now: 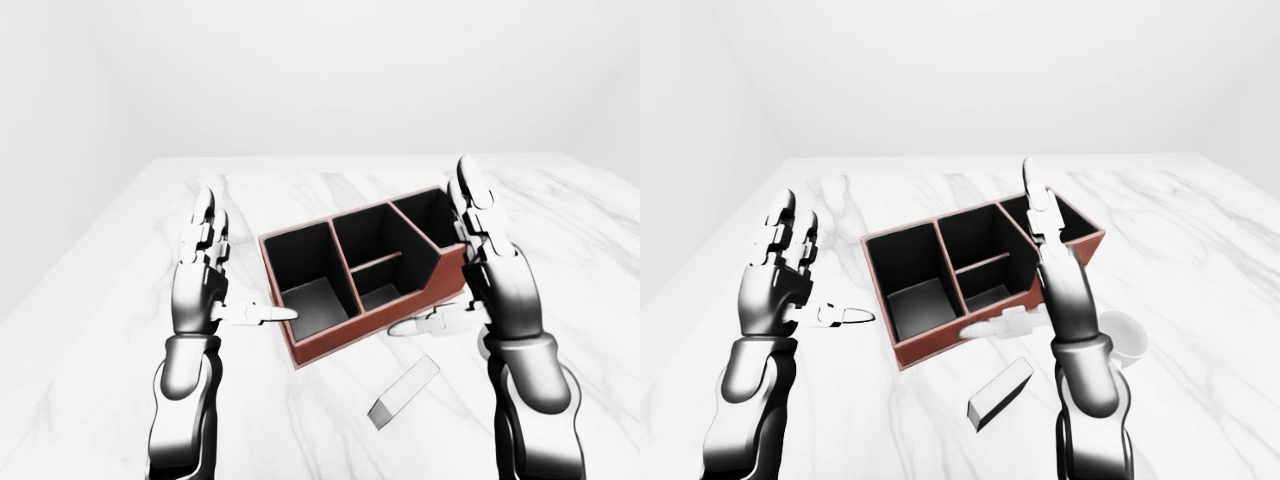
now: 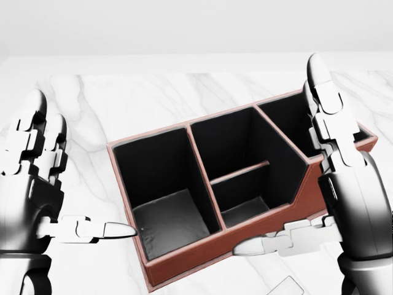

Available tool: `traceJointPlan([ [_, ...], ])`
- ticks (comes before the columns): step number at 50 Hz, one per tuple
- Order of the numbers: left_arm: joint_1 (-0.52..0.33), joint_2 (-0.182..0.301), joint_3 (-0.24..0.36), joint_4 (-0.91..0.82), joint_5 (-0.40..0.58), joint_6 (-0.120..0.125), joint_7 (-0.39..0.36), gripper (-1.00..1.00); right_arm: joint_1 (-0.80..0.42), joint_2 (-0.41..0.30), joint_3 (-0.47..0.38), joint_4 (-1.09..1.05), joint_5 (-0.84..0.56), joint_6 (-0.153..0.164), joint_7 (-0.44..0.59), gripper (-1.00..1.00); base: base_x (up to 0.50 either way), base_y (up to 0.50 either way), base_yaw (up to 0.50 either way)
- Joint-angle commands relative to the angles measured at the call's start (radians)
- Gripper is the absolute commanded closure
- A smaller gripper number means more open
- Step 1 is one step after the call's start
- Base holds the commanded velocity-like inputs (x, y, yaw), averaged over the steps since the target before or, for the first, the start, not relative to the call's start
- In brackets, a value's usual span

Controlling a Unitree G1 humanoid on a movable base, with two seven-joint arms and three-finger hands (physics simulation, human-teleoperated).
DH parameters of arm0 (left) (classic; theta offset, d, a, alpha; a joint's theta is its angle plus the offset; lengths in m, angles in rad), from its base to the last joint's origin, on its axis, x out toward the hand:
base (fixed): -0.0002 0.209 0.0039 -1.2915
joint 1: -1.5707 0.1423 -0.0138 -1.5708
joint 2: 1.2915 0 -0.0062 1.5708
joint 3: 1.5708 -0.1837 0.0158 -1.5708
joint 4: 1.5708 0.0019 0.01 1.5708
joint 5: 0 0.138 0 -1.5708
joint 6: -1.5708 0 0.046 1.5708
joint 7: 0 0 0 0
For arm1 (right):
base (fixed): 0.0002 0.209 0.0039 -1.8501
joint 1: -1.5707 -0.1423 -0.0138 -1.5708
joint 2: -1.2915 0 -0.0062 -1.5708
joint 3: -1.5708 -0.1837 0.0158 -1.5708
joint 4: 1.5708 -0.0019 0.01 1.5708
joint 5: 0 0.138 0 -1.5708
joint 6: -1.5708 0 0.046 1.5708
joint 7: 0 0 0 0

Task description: Pick up the book and place it in the front compartment of the caddy.

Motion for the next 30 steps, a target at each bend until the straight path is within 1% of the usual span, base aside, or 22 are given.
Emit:
traceJointPlan([
  [1,0.0,-0.001,-0.002,0.01,0.002,0.0,0.001,-1.0,-0.007,0.0,0.011,-0.031,-0.068,0.0,0.051,-1.0,0.0,0.0,0.0],
  [6,0.001,0.0,-0.003,0.005,0.003,0.0,0.0,-1.0,-0.016,-0.003,0.034,-0.043,-0.099,0.0,0.066,-1.0,0.0,0.0,0.0],
  [15,0.002,0.0,-0.002,0.004,0.004,0.0,-0.001,-1.0,-0.01,-0.014,0.042,-0.045,-0.173,0.0,0.121,-1.0,0.0,0.0,0.0],
  [21,0.0,0.0,0.0,0.01,0.002,0.0,0.0,-1.0,-0.011,-0.016,0.026,-0.055,-0.207,0.0,0.165,-1.0,0.0,0.0,0.0],
  [24,0.001,-0.001,-0.003,0.012,0.005,0.0,0.0,-1.0,-0.011,-0.027,0.016,-0.072,-0.235,0.0,0.205,-1.0,0.0,0.0,0.0],
  [30,0.001,-0.001,-0.004,0.027,0.008,0.0,0.0,-1.0,0.029,-0.025,0.009,-0.089,-0.277,0.0,0.267,-1.0,0.0,0.0,0.0],
])
